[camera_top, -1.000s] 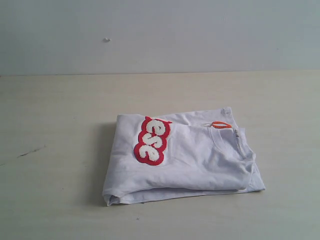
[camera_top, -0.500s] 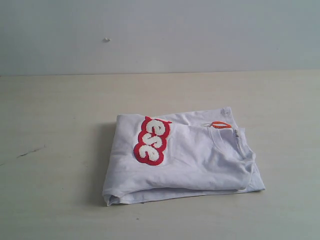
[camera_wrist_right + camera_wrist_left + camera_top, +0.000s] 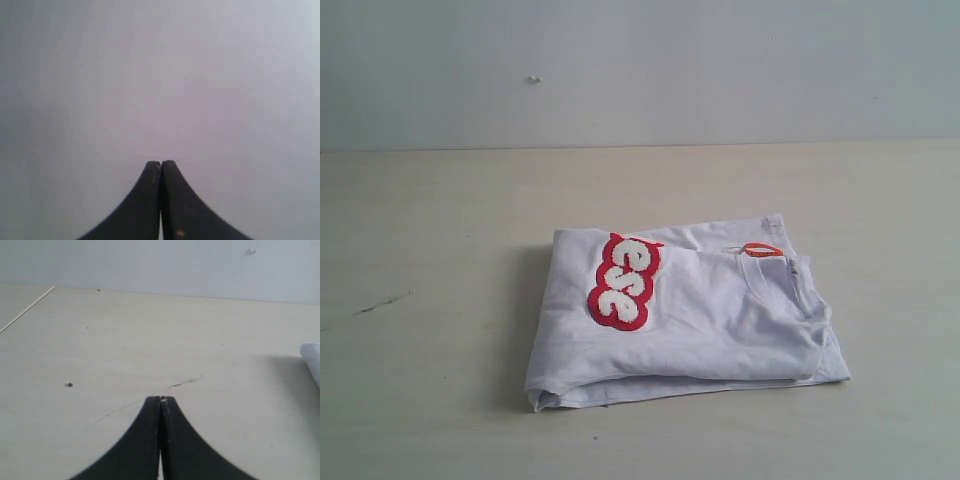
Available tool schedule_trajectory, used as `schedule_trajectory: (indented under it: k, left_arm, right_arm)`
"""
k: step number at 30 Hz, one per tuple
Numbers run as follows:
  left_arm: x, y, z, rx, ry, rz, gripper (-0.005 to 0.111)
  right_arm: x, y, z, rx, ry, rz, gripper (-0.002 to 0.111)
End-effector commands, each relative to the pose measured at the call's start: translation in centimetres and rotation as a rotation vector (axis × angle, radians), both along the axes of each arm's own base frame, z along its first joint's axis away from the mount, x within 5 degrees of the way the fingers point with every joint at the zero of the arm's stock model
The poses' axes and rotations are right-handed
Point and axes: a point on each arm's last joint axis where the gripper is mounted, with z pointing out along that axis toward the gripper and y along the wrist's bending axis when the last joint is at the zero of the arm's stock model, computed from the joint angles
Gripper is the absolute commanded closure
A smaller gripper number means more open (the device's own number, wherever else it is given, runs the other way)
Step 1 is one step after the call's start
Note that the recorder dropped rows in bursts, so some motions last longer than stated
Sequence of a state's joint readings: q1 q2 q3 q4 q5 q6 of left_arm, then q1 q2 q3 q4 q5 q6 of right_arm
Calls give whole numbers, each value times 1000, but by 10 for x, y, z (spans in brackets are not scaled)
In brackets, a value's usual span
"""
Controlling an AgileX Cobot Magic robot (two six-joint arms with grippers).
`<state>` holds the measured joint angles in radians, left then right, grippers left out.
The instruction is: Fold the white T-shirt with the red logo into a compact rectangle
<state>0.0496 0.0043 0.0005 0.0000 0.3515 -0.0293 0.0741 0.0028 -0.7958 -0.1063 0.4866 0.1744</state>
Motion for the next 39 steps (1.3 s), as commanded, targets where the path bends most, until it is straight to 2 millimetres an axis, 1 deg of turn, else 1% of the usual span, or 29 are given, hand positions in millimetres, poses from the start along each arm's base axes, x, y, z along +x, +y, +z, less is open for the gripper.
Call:
schedule_trajectory:
  k: [1, 4, 6, 9, 18, 26, 39]
  left_arm:
    - [0, -1, 0, -12, -6, -3, 107]
    - [0, -1, 0, -12, -6, -3, 107]
    - [0, -1, 0, -12, -6, -3, 107]
    - [0, -1, 0, -12, -6, -3, 107]
    - [0, -1, 0, -12, -6, -3, 107]
    - [0, -1, 0, -12, -6, -3, 107]
    - [0, -1, 0, -12, -6, -3, 107]
  right_arm:
    - [0, 1, -1, -28, -2, -33, 108]
    - [-4, 1, 6, -22, -78, -26, 108]
    - [-4, 1, 7, -18, -93, -23, 108]
    - [-1, 2, 4, 6, -82, -22, 108]
    - [12, 10, -5, 15, -89, -122, 108]
    - [21, 10, -14, 31, -58, -107, 108]
    - [22, 10, -16, 38, -38, -103, 108]
